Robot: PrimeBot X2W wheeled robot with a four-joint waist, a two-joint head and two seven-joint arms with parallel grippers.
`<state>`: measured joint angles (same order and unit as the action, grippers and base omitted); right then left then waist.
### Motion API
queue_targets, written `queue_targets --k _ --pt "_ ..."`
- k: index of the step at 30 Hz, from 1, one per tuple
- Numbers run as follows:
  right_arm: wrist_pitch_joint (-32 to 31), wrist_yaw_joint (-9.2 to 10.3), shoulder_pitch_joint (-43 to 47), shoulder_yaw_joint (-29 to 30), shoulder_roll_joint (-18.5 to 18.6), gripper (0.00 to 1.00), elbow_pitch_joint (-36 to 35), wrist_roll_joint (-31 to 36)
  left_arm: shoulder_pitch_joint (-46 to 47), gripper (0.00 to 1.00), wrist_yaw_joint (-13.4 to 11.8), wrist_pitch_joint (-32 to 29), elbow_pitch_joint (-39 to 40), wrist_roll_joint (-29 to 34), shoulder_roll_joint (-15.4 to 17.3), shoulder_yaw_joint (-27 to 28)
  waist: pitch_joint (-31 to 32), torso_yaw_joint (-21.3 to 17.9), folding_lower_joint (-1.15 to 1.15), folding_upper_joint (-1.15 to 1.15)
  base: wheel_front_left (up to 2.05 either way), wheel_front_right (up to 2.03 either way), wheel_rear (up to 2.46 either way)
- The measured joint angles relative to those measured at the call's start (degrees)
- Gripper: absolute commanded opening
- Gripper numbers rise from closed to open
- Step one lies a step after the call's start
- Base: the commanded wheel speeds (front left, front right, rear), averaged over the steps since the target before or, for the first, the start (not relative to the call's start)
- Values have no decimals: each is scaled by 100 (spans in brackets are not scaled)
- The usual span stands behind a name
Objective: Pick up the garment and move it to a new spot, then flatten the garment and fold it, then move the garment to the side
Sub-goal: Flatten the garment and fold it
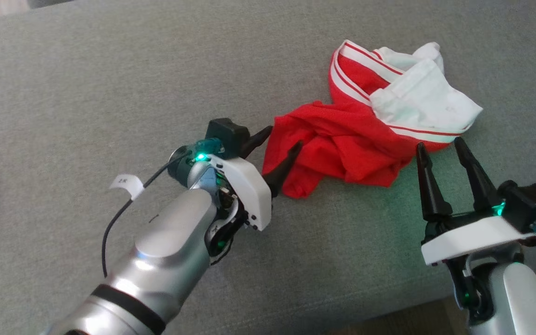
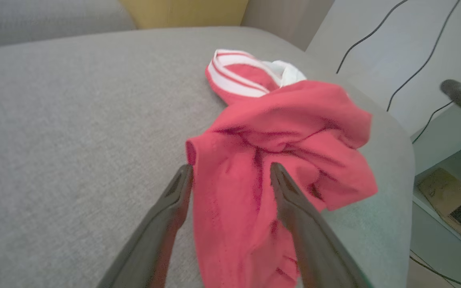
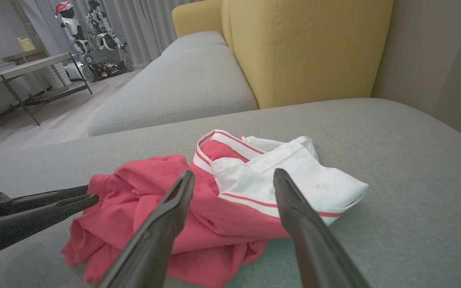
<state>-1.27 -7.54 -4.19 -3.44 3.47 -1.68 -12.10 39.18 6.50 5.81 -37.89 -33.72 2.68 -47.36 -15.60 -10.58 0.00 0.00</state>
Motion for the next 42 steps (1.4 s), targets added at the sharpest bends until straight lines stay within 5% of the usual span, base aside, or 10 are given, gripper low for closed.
queue_targets --k 2,3,5,6,17,25,34,42 --pt "34 1 -11 -8 -7 100 46 -1 109 100 -9 -41 -253 -256 -11 -126 -51 -74 0 0 0 0 0" --pt "35 1 -21 -14 -13 100 66 -4 148 87 -29 -69 -359 -397 -9 -194 -67 -103 0 0 0 0 0" --pt "74 1 -36 -21 -33 100 82 -49 198 5 -93 -66 -545 -628 -12 -267 -89 -139 0 0 0 0 0" --pt "91 1 -46 -21 -38 100 100 -53 237 0 -97 -60 -641 -730 -10 -327 -92 -147 0 0 0 0 0" --pt "134 1 -117 36 -66 100 190 -158 876 0 -399 832 -837 -697 -16 -474 -15 88 0 0 0 0 0" --pt "126 1 -102 188 -69 100 183 -163 785 0 -816 850 738 137 522 465 189 406 0 0 0 0 0" --pt "67 1 60 220 -70 100 142 -314 -1032 0 -1268 875 1578 193 1466 1020 377 607 0 0 0 0 0" --pt "-55 1 149 341 -75 100 111 -354 -2491 0 -1514 875 1603 -332 1600 1443 398 739 0 0 0 0 0"
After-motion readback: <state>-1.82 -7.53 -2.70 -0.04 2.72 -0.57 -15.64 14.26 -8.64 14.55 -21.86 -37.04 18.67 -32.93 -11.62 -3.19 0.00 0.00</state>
